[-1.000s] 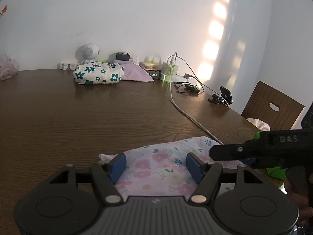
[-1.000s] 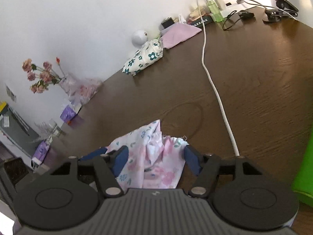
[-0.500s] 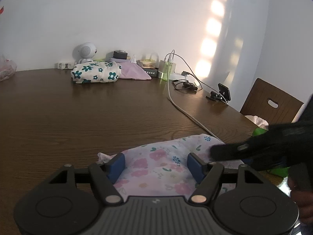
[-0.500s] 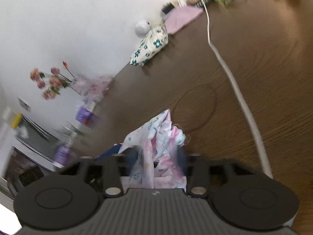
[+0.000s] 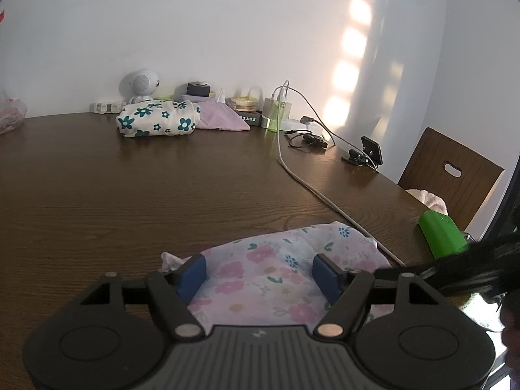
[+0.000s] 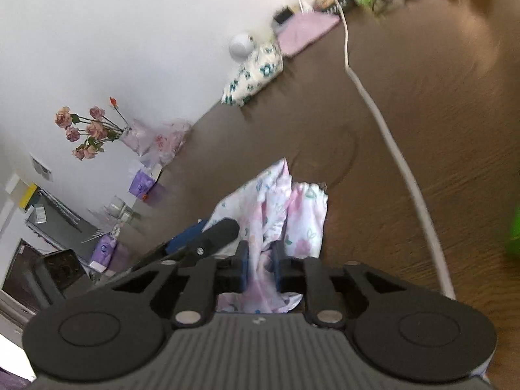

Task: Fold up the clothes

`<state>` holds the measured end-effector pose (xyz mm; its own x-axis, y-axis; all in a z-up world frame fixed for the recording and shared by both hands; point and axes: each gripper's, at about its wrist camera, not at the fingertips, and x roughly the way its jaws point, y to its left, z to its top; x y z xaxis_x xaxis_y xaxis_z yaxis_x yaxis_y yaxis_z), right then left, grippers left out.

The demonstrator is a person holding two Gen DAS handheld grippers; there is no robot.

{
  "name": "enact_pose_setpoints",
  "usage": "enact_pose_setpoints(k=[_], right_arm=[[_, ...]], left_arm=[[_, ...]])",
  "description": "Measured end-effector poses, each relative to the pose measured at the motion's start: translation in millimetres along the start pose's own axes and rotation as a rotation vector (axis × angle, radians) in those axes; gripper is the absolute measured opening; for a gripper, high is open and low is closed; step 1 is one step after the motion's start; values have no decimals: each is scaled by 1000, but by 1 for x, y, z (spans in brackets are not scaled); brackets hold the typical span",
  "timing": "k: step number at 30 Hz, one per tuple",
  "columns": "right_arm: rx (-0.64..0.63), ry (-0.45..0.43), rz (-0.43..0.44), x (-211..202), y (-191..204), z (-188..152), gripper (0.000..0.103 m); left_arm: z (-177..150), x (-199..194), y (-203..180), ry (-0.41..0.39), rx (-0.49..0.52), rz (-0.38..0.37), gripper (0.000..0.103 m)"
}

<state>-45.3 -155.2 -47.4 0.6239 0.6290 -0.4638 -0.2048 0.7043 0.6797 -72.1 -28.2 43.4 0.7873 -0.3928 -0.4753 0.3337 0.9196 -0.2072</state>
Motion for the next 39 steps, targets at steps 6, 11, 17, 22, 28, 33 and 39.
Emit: enact_pose_setpoints(k=[6,11,17,22,28,33,39], right_arm=[[-46,-25,-40,2,-4,6,58],[-62,27,-28,8,-12,13,15],[-85,29,-16,-28,-21,33,55],[-97,113,-30,-28,-31,38,54],[-79,141,23,-24,-36,39,32],[45,137,75,-14,-49,56,15],[40,28,140,-23,-25,109,14]], left_arm=[[5,-14,7,-33,-22,-6,72],[12,-35,26,11,-81,93,88],[12,-34,55,185,-286,33,88],[16,-17,57,237,-312,-48,89],[18,1,53,229,-299,-131,58],[47,16,70,221,-352,-176,37],[114,26,91,140,-332,-230,31]])
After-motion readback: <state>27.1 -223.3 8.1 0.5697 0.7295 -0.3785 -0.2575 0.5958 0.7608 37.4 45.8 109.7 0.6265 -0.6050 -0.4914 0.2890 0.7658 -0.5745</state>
